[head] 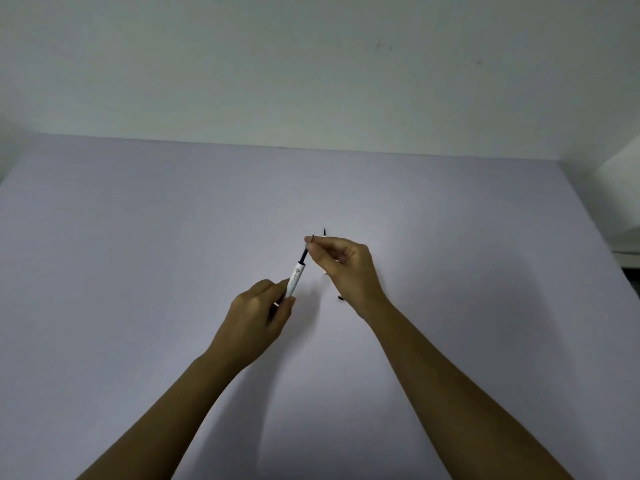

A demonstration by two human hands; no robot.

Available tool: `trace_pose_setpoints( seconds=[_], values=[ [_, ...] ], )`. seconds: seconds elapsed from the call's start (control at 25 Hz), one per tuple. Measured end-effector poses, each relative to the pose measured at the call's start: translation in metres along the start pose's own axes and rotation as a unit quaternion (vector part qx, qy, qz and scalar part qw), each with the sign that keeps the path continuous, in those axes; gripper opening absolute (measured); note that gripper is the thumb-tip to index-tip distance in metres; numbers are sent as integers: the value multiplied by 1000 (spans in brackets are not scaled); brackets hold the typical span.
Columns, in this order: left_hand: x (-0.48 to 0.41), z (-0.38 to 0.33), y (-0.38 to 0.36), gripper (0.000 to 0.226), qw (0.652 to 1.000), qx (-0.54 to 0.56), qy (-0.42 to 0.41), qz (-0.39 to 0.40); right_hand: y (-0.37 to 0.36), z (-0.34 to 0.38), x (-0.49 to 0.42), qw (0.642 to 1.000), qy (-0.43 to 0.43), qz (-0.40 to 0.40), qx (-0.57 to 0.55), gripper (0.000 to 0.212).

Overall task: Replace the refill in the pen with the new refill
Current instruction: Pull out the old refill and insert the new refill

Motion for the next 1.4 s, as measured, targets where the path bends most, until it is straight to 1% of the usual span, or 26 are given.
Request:
trace_pose_setpoints(
  seconds=[0.16, 0.24, 0.28, 0.32, 0.36, 0.4, 0.44, 0.48, 0.52, 0.56, 0.64, 0.84, 1.04, 1.24, 1.4],
  values=[
    [7, 11, 5, 10, 1000, 0, 14, -1, -2, 6, -18, 991, -31, -16, -131, 9],
    [12, 19, 9, 8, 1000, 7, 30, -3, 4, 4, -35, 971, -56, -53, -227, 10],
    [14, 25, 12, 8, 999, 12, 39, -6, 9, 1, -45, 960, -68, -80, -258, 11],
    [15, 31, 15, 7, 999, 16, 49, -10, 12, -4, -54, 957, -80, -104, -260, 11],
    [16, 37, 17, 7, 998, 19, 57, -15, 13, -11, -64, 963, -92, -121, -224, 10],
    [15, 42, 20, 7, 998, 20, 63, -19, 13, -20, -73, 975, -104, -128, -150, 7],
    [14, 47, 23, 7, 997, 21, 69, -22, 10, -29, -81, 984, -115, -124, -50, 6],
    [13, 51, 25, 6, 997, 22, 74, -26, 4, -39, -89, 984, -123, -113, 55, 10],
    [11, 54, 27, 6, 996, 23, 77, -30, -3, -48, -96, 977, -126, -100, 140, 15],
    [10, 56, 28, 7, 996, 25, 79, -32, -9, -56, -101, 967, -126, -90, 200, 19],
    [7, 60, 27, 9, 996, 33, 81, -33, -19, -71, -114, 952, -132, -79, 266, 20],
    [3, 73, 24, 12, 995, 37, 88, -29, -28, -96, -134, 928, -152, -91, 328, 22],
    [2, 82, 20, 12, 994, 44, 101, -25, -26, -108, -136, 932, -143, -111, 313, 23],
    [0, 82, 16, 12, 993, 51, 102, -21, -15, -98, -137, 933, -128, -128, 311, 26],
    [-8, 76, 10, 12, 994, 58, 93, -21, 13, -91, -129, 923, -118, -161, 330, 26]
  ],
)
Point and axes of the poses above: each hand's wrist, its own x-axis away from the middle knuckle, its own y-axis out of the back of the hand, z = x × y, the point moved 6 cm from there along -x, towards the middle knuckle, and after that the axes turned 7 degrees about z, right-handed, at the moved point
